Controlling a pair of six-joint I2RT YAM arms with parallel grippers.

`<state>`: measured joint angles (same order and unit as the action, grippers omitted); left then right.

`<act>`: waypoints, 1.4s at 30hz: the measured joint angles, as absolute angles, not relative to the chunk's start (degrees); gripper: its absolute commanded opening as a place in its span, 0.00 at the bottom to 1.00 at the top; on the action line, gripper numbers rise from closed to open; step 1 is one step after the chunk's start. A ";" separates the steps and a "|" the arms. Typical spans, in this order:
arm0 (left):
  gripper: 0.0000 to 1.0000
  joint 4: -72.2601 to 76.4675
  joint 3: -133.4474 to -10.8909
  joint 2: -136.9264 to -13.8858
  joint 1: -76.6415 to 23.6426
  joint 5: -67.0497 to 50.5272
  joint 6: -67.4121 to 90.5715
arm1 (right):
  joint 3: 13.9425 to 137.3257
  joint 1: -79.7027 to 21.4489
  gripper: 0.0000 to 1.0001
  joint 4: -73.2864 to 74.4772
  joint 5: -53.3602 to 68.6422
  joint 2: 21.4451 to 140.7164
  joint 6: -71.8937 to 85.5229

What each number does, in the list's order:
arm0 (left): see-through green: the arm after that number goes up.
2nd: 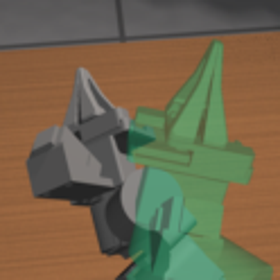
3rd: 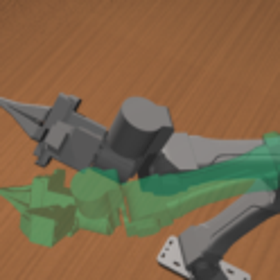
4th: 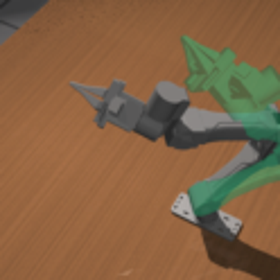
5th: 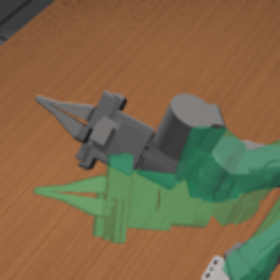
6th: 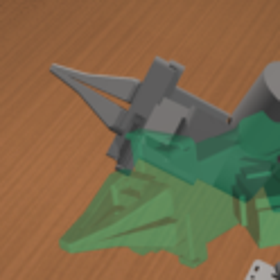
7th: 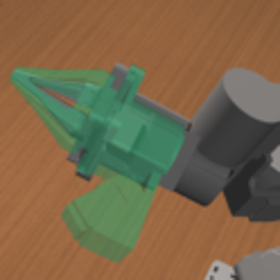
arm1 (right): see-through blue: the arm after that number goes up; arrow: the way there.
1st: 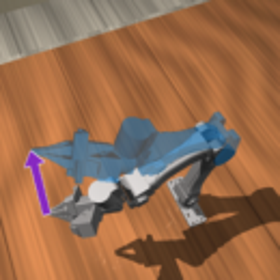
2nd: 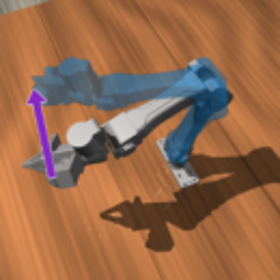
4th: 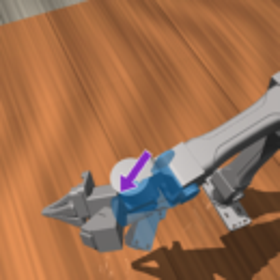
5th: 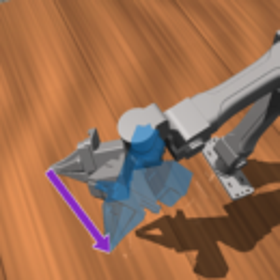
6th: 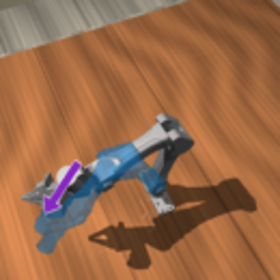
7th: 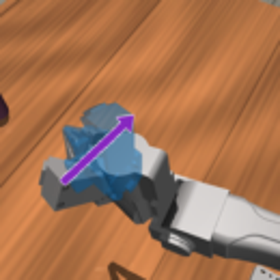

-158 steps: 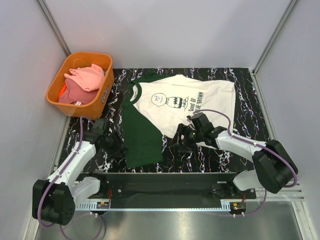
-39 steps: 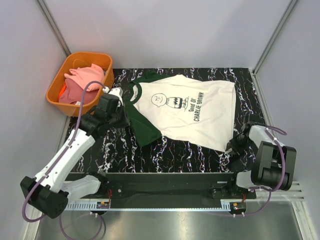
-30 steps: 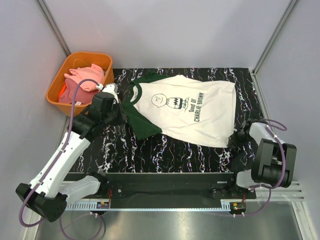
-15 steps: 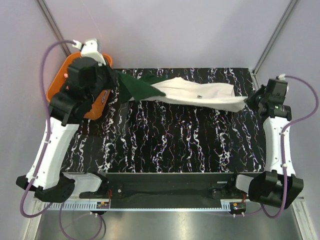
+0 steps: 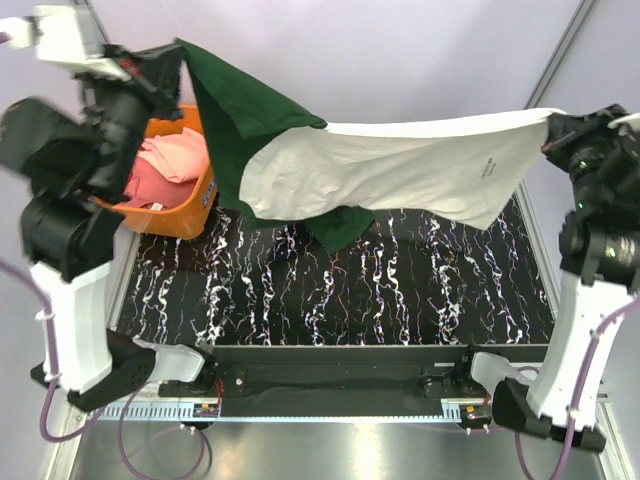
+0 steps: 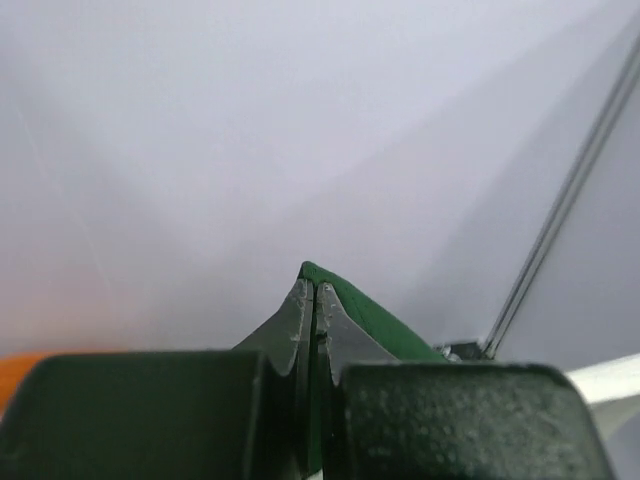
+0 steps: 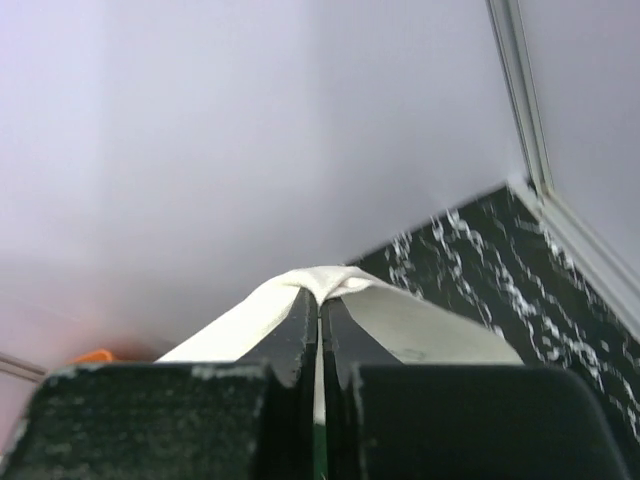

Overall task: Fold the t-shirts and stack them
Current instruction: Flatten the tshirt out

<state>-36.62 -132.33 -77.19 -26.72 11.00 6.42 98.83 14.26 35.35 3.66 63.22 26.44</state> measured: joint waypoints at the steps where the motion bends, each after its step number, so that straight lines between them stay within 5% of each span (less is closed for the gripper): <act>1: 0.00 -35.38 -132.55 -76.03 -26.72 9.98 6.22 | 100.27 14.26 0.00 35.33 3.66 61.95 26.15; 16: 0.00 -21.52 -138.85 -64.62 -26.72 -0.01 7.16 | 108.16 13.93 0.00 33.63 3.73 47.83 24.12; 24: 0.00 -18.83 -132.40 -72.42 -26.72 5.52 3.81 | 94.26 13.87 0.00 32.18 3.62 49.47 23.99; 33: 0.00 -17.19 -120.99 -97.80 -25.54 12.86 -2.09 | 76.27 13.87 0.00 27.31 2.37 63.72 22.76; 42: 0.00 -15.40 -131.70 -132.00 -20.08 13.54 0.21 | 72.16 13.87 0.00 14.94 0.93 90.11 19.51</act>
